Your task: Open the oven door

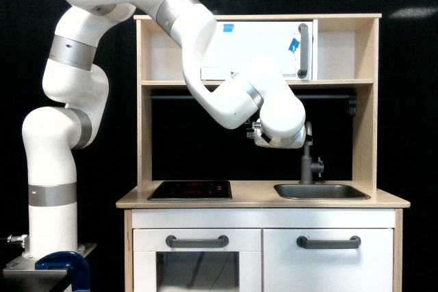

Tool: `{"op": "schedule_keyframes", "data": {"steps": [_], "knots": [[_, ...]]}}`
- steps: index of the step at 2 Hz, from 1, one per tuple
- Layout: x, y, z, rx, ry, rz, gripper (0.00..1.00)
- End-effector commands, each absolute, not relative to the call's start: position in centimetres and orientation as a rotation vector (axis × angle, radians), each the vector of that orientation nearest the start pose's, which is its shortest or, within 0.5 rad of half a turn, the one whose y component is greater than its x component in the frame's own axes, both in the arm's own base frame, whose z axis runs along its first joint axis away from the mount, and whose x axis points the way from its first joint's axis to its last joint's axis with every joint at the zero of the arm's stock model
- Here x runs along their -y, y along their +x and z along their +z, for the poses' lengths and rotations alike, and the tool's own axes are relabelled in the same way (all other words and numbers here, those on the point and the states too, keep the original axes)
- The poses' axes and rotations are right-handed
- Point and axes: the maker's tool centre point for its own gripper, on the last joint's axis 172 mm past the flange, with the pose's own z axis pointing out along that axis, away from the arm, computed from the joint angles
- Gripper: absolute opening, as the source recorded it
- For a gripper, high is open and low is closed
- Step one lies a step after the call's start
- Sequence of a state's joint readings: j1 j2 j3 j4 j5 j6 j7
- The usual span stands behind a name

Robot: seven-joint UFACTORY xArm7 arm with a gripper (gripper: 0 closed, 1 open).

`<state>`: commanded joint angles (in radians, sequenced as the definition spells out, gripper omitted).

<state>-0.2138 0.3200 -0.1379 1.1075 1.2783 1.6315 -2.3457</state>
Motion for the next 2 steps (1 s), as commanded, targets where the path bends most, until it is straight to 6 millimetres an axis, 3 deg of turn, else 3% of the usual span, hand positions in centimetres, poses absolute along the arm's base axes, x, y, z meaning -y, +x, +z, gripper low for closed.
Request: {"op": "schedule_keyframes", "data": {"steps": [1,2], "knots": [[-10.1,49.5,23.8,1.268,-1.455,-1.135,1.0],[-10.4,50.0,26.0,1.268,-1.455,-1.135,1.0]]}}
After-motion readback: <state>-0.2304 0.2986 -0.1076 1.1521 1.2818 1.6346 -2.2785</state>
